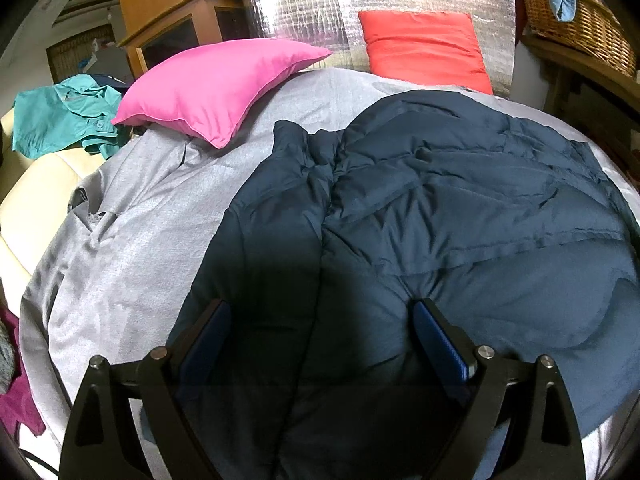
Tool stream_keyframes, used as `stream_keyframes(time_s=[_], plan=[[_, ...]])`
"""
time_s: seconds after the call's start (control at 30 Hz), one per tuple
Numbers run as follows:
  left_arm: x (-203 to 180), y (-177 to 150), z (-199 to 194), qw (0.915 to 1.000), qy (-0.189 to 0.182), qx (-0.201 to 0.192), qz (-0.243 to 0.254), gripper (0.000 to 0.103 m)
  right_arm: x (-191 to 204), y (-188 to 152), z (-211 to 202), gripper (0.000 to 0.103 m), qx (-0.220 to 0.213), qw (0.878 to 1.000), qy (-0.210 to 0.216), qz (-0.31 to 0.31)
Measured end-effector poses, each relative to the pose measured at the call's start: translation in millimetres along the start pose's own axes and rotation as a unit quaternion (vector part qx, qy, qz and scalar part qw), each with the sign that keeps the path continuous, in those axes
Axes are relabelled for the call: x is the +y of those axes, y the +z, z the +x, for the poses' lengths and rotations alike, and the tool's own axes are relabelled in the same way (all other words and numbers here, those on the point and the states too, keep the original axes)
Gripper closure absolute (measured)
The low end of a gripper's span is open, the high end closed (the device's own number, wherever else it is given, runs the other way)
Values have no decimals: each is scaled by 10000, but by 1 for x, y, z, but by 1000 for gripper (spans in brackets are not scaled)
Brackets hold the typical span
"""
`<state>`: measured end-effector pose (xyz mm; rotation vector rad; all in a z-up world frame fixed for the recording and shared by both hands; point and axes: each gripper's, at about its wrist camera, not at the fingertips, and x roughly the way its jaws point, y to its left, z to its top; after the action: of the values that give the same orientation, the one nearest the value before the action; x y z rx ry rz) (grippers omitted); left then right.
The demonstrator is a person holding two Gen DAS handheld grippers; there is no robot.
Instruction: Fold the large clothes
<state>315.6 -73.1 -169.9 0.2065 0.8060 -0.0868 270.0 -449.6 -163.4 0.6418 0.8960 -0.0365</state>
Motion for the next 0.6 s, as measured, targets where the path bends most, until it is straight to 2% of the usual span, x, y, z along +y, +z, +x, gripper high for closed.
stream_keyframes(time_s=[0.07, 0.2, 0.23, 0.3, 0.33, 0.37, 0.43, 0.5, 0.6], plan=[[6, 3, -7, 10000, 18, -59, -18, 11, 1, -2, -10, 53, -88, 9998, 188, -78], [40, 5, -19, 9980, 143, -278, -553, 11, 7, -10, -33, 53, -407, 9976, 214, -516], [45, 4, -17, 9976, 197, -225, -619, 11, 7, -12, -36, 53, -448, 9970, 214, -591], [52, 0, -2, 9968, 331, 156, -712, 10, 5, -15, -37, 53, -408, 9964, 178, -720], [53, -4, 12, 9962, 225, 450, -705, 10, 2, -17, -34, 53, -330, 9968, 66, -727], [52, -5, 15, 9959, 182, 502, -727, 10, -2, -18, -29, 52, -214, 9973, -54, -700], [48, -4, 12, 9969, 274, 382, -627, 10, -10, -21, -13, 52, 108, 9980, -88, -620], [42, -2, 7, 9979, 380, 296, -434, 11, -6, -22, -14, 53, 35, 9968, -182, -782], [39, -5, -18, 9989, 221, -10, -414, 11, -1, -29, -26, 48, -156, 9966, -218, -780]])
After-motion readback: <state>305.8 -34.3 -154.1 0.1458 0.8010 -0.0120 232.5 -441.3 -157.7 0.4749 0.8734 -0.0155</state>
